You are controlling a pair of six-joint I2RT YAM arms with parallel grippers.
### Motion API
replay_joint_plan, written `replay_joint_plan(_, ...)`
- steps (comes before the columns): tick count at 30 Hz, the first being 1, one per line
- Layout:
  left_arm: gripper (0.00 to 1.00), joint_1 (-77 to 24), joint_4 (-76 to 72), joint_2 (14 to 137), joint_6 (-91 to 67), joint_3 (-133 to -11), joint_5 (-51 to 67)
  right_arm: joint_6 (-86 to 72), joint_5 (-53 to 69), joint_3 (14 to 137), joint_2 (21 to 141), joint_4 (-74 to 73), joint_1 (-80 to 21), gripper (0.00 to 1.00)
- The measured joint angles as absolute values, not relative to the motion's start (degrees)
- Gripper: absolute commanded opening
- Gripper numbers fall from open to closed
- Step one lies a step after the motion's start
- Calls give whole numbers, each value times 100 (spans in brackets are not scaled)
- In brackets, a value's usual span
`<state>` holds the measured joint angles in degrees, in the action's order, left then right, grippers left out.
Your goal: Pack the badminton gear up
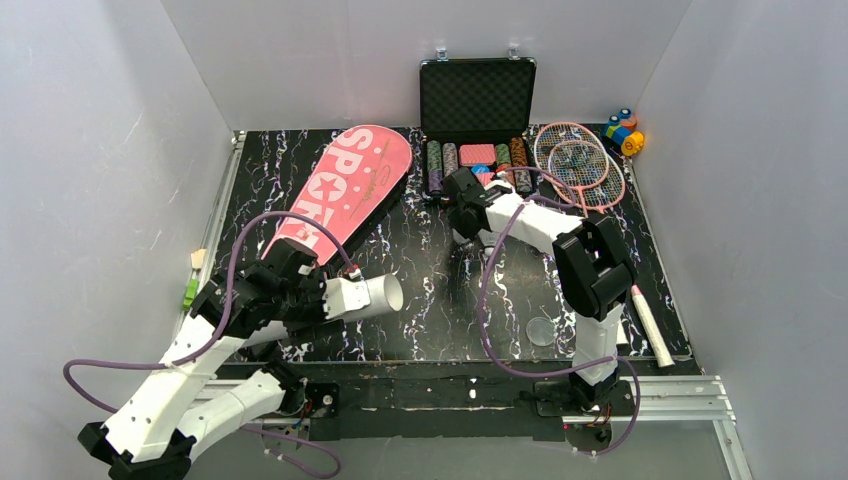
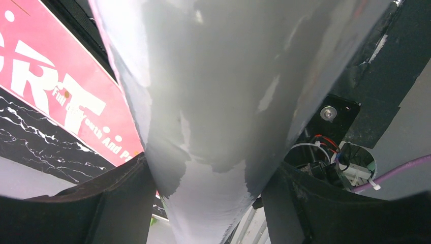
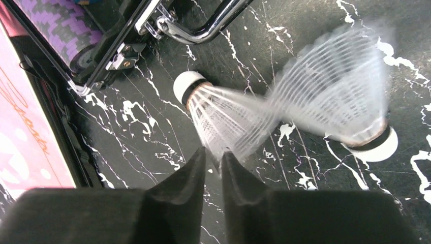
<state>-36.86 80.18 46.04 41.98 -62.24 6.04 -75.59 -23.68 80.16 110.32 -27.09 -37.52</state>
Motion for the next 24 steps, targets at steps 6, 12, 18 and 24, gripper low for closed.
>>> replay_joint_plan(6,24,-3686,8014,4609,4193,-6224,642,-7328,-2541,8014,11006,-2727,-3752,1)
replay_joint_plan(12,24,-3686,7929,4609,4160,-6224,644,-6807,-2473,7837,10573,-2681,-3776,1)
replay_joint_plan(18,24,-3686,7837,4591,4134,-6108,663,-5824,-1448,7249,9242,-2641,-3887,1)
replay_joint_plan(24,23,-3686,7660,4543,4187,-5677,687,-4672,462,6528,7126,-3015,-4036,1)
